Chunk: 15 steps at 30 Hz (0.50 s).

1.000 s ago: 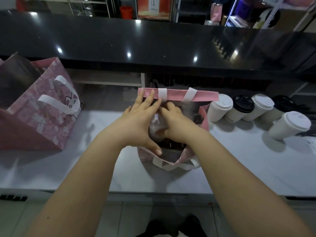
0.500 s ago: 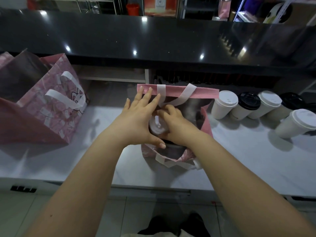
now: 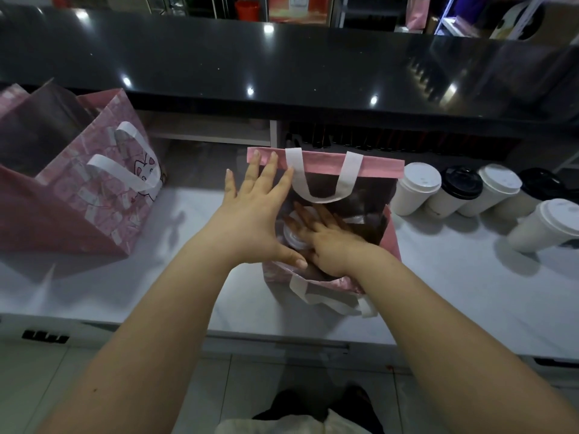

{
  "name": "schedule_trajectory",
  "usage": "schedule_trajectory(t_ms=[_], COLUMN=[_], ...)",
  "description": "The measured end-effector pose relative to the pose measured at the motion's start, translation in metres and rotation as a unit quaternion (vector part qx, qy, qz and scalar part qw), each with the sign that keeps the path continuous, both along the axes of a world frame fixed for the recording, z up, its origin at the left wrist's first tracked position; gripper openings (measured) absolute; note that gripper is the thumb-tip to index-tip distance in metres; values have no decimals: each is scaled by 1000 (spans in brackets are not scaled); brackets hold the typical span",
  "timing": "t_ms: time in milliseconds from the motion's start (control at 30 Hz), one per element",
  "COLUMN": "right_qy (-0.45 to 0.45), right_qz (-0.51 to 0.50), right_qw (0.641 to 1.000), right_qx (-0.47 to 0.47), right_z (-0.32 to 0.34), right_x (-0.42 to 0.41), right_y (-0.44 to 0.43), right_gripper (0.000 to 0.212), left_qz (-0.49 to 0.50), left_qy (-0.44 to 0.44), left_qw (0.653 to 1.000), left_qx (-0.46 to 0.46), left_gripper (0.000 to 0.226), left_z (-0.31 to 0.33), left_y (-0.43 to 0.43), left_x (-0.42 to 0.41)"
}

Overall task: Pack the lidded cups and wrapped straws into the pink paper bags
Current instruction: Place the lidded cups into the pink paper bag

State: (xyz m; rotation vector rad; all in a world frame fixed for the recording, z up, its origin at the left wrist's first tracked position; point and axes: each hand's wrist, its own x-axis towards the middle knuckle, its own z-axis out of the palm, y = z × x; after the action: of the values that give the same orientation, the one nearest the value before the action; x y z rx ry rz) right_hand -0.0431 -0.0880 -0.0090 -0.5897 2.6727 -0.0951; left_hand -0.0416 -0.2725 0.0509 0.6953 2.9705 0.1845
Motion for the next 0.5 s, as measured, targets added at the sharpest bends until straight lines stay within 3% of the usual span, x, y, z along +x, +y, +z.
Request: schedule_trajectory(t_ms=[267, 433, 500], right_qy=[-22, -18, -14], right_qz=[-35, 4, 23], right_qw=[999, 996, 997], right_qx=[-26, -92, -67], right_z=[1, -1, -4], right_x=[6, 6, 6], right_y=[-14, -19, -15], right_gripper=[82, 80, 74], left_qz=[-4, -11, -12], left_qy=[4, 9, 8], left_qw=[1000, 1000, 1000], left_qx=[2, -3, -5], left_gripper=[144, 145, 145], left_z=[-2, -2, 0], left_y=[1, 0, 1], left_x=[0, 2, 3])
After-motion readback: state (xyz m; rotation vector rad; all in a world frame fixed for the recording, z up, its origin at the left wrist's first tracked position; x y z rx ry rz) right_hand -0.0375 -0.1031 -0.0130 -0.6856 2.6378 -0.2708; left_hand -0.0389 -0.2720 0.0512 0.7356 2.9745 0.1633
